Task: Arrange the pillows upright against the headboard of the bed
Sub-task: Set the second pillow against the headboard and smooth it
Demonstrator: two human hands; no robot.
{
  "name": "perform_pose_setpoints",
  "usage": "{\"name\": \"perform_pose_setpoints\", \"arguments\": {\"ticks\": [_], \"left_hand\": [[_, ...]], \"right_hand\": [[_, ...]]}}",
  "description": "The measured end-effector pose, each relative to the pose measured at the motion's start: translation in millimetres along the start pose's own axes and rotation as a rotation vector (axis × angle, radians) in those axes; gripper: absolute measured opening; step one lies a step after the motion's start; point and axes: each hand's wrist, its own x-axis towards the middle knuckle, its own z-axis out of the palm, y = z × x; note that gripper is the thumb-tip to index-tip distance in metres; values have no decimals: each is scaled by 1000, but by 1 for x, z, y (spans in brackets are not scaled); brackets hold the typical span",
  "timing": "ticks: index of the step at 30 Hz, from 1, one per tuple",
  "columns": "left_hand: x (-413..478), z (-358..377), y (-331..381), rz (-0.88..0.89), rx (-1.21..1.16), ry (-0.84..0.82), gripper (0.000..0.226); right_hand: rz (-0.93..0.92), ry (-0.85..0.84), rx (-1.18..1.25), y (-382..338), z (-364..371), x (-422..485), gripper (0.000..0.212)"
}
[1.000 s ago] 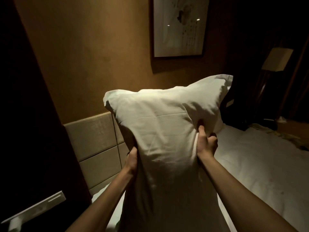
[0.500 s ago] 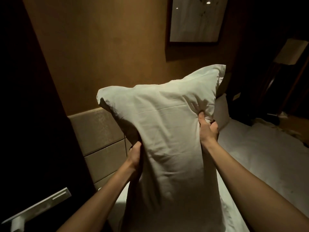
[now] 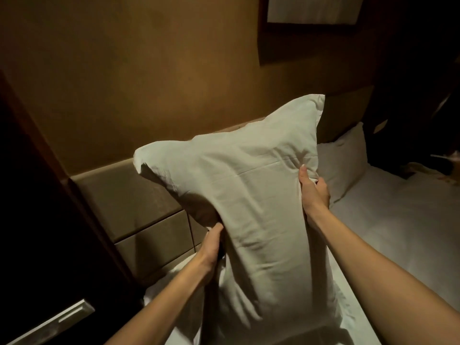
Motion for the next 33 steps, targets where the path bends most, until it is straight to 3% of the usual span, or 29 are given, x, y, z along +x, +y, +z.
{"name": "perform_pose_setpoints", "arguments": {"ticks": [7, 11, 18, 22, 33], "left_hand": [[76, -5, -44, -132, 32, 82, 28], [109, -16, -67, -204, 111, 115, 55], [159, -30, -87, -274, 112, 203, 27], [199, -34, -97, -251, 116, 183, 33], [237, -34, -121, -260, 51, 196, 52]], "right_hand": [[77, -48, -26, 59, 51, 73, 54], [138, -86, -40, 92, 77, 100, 53], [167, -178, -68, 134, 126, 131, 60], [196, -196, -88, 136, 153, 156, 83], [237, -242, -104, 162, 182, 188, 95]]}}
